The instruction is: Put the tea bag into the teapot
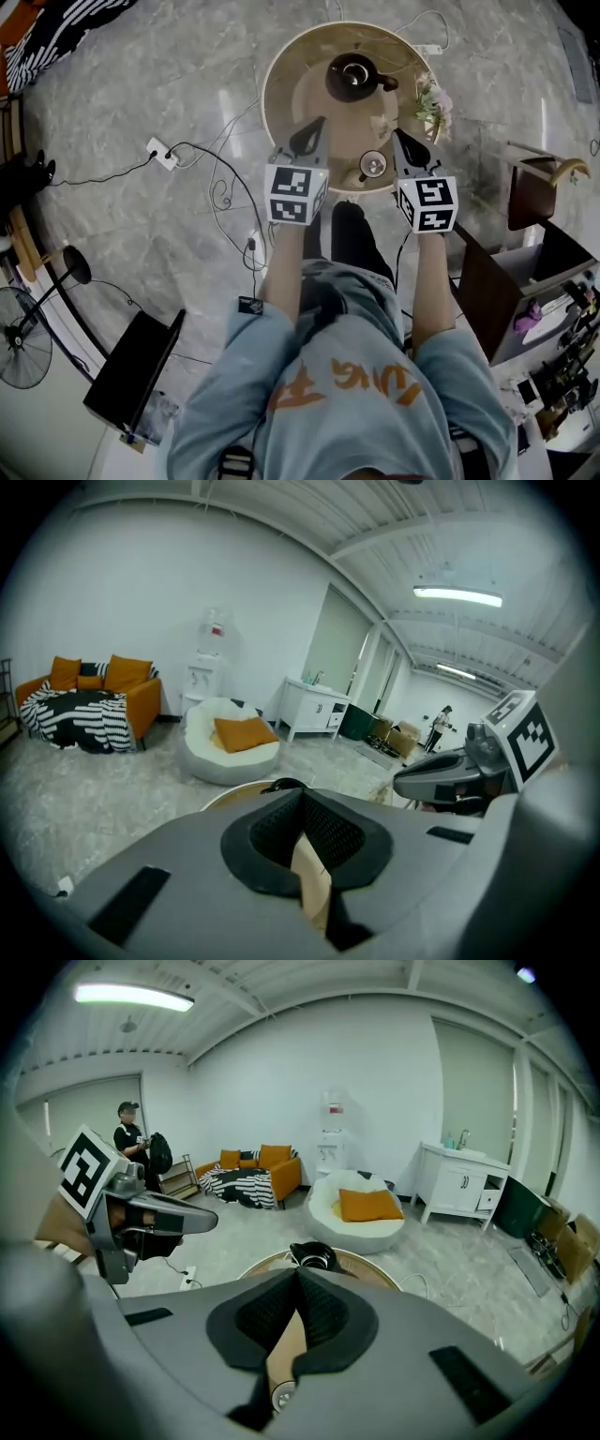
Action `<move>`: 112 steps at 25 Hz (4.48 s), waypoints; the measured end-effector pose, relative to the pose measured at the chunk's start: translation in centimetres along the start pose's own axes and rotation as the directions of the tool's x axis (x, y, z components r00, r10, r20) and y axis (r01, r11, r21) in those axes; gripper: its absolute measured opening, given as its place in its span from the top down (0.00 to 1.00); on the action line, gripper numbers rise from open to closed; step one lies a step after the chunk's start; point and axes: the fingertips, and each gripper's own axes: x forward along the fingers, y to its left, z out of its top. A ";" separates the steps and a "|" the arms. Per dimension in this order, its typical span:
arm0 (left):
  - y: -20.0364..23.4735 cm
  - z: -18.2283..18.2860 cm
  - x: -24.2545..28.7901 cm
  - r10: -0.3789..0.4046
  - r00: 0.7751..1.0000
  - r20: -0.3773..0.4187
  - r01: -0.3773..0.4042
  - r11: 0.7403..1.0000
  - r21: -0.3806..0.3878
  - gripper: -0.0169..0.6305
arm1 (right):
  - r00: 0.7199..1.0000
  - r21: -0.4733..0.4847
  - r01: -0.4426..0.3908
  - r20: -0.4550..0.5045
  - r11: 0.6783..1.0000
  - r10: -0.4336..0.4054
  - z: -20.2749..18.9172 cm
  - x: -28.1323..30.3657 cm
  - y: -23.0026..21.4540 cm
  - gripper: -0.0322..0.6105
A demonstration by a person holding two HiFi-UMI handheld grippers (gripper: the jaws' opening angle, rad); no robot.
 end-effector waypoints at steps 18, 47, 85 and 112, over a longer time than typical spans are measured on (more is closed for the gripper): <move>3.4 -2.1 5.0 0.027 0.997 -0.070 -0.031 0.998 -0.063 0.94 | 0.992 -0.150 -0.074 -0.112 0.986 0.058 1.2 10.6 -1.7 0.93; 7.3 -4.0 8.9 0.059 0.992 -0.114 -0.072 0.991 -0.109 0.94 | 0.967 -0.227 -0.015 -0.251 0.974 -0.044 -0.8 19.2 -4.2 0.93; 2.3 5.3 0.1 0.103 0.991 0.091 -0.099 0.994 -0.040 0.94 | 0.967 0.362 0.104 0.182 0.926 -0.180 4.8 2.3 -3.1 0.93; 1.7 23.3 -15.3 0.026 0.877 0.480 -0.133 0.973 0.190 0.94 | 0.781 0.256 0.151 0.561 0.955 -0.274 21.3 -10.1 2.8 0.93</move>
